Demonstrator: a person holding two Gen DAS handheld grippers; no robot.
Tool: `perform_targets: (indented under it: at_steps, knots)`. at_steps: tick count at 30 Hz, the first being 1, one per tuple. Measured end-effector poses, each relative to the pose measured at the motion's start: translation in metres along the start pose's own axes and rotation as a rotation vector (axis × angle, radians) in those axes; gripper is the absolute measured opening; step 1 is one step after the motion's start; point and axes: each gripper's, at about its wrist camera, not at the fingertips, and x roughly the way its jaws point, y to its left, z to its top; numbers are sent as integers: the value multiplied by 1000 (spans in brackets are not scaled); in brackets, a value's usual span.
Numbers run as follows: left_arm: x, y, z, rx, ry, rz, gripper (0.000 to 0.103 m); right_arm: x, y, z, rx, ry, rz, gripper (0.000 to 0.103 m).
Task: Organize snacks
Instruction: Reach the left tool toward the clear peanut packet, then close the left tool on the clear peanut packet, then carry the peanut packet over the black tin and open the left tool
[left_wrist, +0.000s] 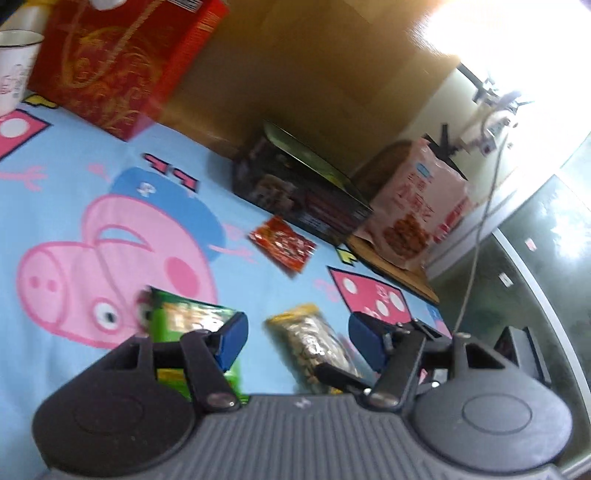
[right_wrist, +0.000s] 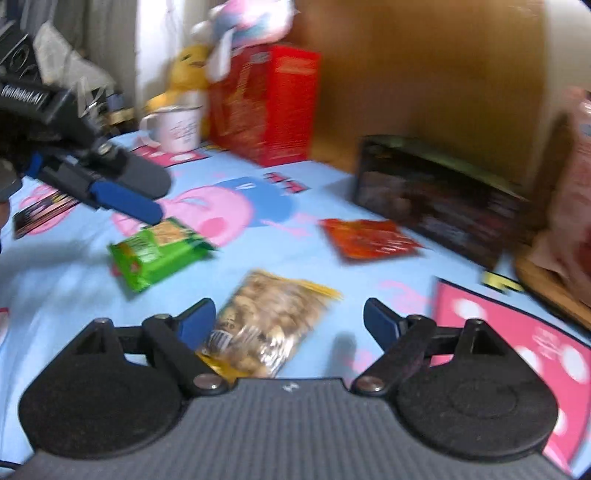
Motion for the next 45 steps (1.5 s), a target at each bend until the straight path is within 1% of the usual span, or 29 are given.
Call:
perform_targets:
  at_steps: [2,3,5,7,11,12,14,15,16,17,18,19,21,22,23,24,27,31,35,37,40,43,45]
  knots:
    - [10,-8,0,13,28,-20,62,-15,-10,-7,37,-3,-10,90]
    - [17,-13,-1,25,46,-28,65,-22,-13,-12,48,-4,-10,90]
    - [31,-22,-2,55,74,-29,67,-27,-15,-19,75,5,-14,90]
    - [47,-29,0,87,91,-9,70,-29,-14,-24,90,16,-7,90]
    - [71,-33,8,132,126,30,70,-26,-9,-27,96,34,33,90]
    - [76,-33,10,140,140,42,71,-23,-7,-27,98,42,43,89]
    - [89,-31,9,146,195,73,70,-17,-4,-27,98,51,66,88]
    - [90,-32,8,168,187,76,69,-16,-2,-26,83,45,56,80]
    - [92,-36,6,194,192,80,69,-15,1,-26,57,39,35,74]
    - [92,-38,4,208,198,81,69,-14,3,-25,42,27,34,66]
    - [92,-38,3,211,202,76,68,-14,1,-24,57,25,45,65]
    - [91,-38,2,206,205,72,67,-13,-1,-23,64,20,37,62]
    - [91,-36,5,184,212,68,63,-12,-6,-22,72,12,30,51]
    - [91,-34,8,161,216,53,61,-12,-9,-20,87,2,34,45]
    - [91,-33,13,141,218,40,61,-13,-13,-17,100,-9,34,42]
    - [92,-33,19,126,210,29,61,-13,-17,-14,111,-19,27,41]
    - [94,-42,39,121,169,10,61,-13,-25,-3,124,-59,4,40]
    - [95,-61,72,162,78,-8,61,-14,-42,21,137,-146,-39,40]
    - [105,-75,109,185,-22,-9,62,-3,-68,57,127,-219,-85,40]
    - [115,-78,129,193,-69,6,62,10,-81,75,111,-243,-109,40]
    - [137,-69,154,180,-104,40,62,34,-95,95,97,-257,-141,40]
    - [162,-58,170,167,-106,107,67,65,-109,106,107,-237,-157,42]
    - [175,-49,175,159,-101,141,67,88,-118,108,128,-218,-181,49]
